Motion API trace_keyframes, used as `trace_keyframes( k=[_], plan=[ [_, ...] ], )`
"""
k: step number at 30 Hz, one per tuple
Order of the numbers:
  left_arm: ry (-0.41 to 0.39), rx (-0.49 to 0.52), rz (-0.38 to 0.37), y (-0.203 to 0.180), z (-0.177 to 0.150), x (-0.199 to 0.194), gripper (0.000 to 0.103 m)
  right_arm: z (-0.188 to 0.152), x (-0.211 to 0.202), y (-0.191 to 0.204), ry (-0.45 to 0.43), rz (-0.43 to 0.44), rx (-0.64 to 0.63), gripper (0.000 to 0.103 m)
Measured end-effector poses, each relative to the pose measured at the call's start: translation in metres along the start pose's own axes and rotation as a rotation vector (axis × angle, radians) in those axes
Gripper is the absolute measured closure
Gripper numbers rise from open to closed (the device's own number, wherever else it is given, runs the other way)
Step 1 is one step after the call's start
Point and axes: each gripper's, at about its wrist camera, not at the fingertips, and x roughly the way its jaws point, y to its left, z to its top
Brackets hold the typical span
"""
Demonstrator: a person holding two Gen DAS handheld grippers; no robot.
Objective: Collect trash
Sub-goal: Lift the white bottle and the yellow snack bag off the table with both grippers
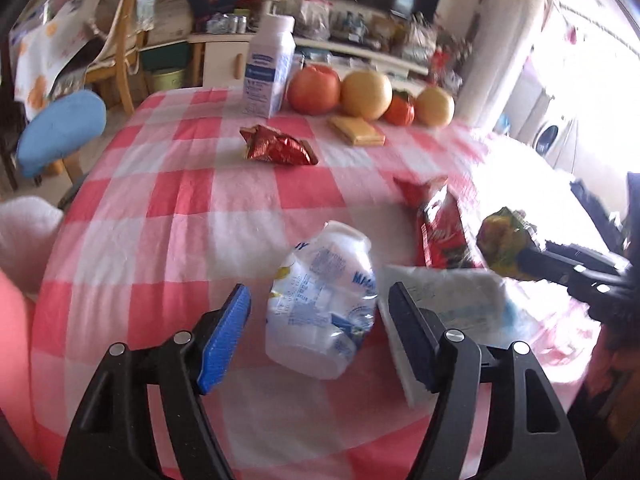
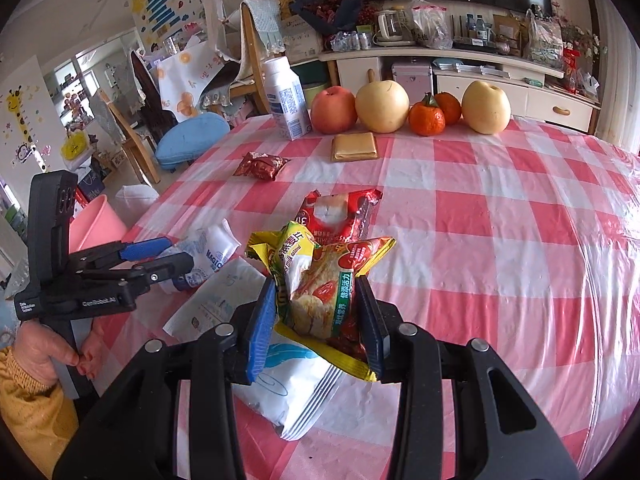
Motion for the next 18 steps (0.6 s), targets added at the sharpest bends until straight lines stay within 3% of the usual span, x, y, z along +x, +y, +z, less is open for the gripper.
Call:
trace_keyframes(
  k=[3,10,12,18],
  plan=[
    [0.041,0.004,-0.032,0.003,0.002,0.013,0.025,-0.002,0.003,0.002,0.01,-0.008,-0.011,0.062],
    [0.037,0.046,-0.052,-0.008,0.006,0.021,0.024,-0.003,0.006,0.007,0.013,-0.021,-0.026,0.062],
    [0.034,0.043,-0.052,-0.008,0.005,0.021,0.037,-0.003,0.006,0.008,0.012,-0.027,-0.027,0.062],
    [0.037,0.046,-0.041,-0.011,0.005,0.02,0.039,-0.003,0.007,0.012,0.01,-0.044,-0.024,0.062]
  ],
)
